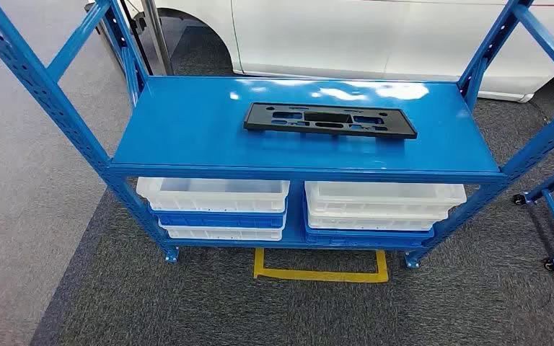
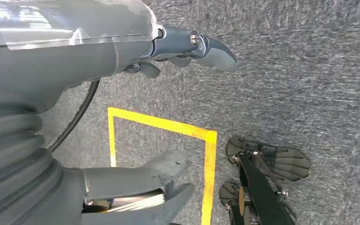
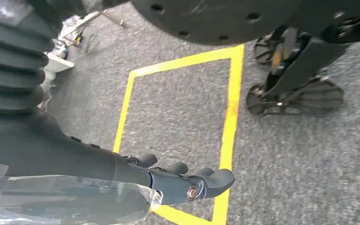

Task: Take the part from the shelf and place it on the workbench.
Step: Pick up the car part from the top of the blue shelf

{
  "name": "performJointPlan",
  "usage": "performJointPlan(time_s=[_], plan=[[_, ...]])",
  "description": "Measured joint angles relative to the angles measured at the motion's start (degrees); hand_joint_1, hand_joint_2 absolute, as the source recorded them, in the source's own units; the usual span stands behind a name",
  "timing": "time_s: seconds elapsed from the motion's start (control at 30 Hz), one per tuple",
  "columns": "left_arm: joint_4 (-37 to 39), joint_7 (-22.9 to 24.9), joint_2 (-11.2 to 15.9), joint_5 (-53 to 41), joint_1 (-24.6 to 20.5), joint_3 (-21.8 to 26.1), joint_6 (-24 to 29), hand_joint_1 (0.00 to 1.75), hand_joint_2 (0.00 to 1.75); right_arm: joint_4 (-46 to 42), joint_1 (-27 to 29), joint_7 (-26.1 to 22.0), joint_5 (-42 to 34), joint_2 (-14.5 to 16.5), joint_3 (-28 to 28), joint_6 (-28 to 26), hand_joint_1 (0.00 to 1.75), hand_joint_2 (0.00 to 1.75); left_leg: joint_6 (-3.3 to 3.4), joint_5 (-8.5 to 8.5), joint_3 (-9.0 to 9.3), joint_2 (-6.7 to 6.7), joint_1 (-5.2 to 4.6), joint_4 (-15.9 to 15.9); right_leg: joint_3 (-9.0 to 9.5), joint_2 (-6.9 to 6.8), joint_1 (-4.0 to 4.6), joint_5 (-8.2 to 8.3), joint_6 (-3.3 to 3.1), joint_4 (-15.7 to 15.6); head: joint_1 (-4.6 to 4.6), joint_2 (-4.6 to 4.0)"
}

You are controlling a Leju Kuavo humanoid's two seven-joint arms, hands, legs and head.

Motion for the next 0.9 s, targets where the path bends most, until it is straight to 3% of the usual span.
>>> performJointPlan(time_s=[0.23, 0.4, 0.67, 0.9], plan=[[2.5, 2.0, -0.6, -6.7, -2.3, 7.2, -0.6, 0.0, 0.0, 1.8, -2.9, -3.9, 2.3, 0.9, -4.8, 0.0, 0.0, 0.0, 0.0, 0.0, 0.0, 0.0, 0.0, 0.0, 0.01, 0.0, 0.0, 0.0, 0.0, 0.0, -0.01, 0.0], [4.1, 2.9, -0.8, -11.8, -3.4, 10.6, -1.1, 0.0, 0.0, 3.1, -6.6, -8.6, 3.8, -1.6, -8.5, -1.6, 0.0, 0.0, 0.01, 0.01, 0.03, 0.0, 0.0, 0.0, 0.05, 0.01, -0.08, 0.01, 0.01, 0.0, -0.01, 0.0], [5.2, 3.1, -5.1, -16.6, -3.8, 12.3, 0.0, 0.0, 0.0, 4.1, -12.9, -19.6, 4.2, -5.6, -12.4, -3.8, 0.0, 0.0, 0.04, 0.01, 0.2, 0.0, -0.09, 0.1, 0.05, 0.0, -0.22, 0.05, 0.06, 0.0, 0.0, 0.0], [5.6, 3.1, -6.3, -17.3, -3.8, 13.0, 0.3, 0.0, 0.0, 4.7, -14.2, -22.9, 4.2, -6.1, -13.2, -4.4, 0.0, 0.0, 0.04, 0.0, 0.15, -0.04, -0.1, 0.1, 0.02, -0.04, -0.14, 0.04, 0.07, 0.0, 0.0, 0.0]])
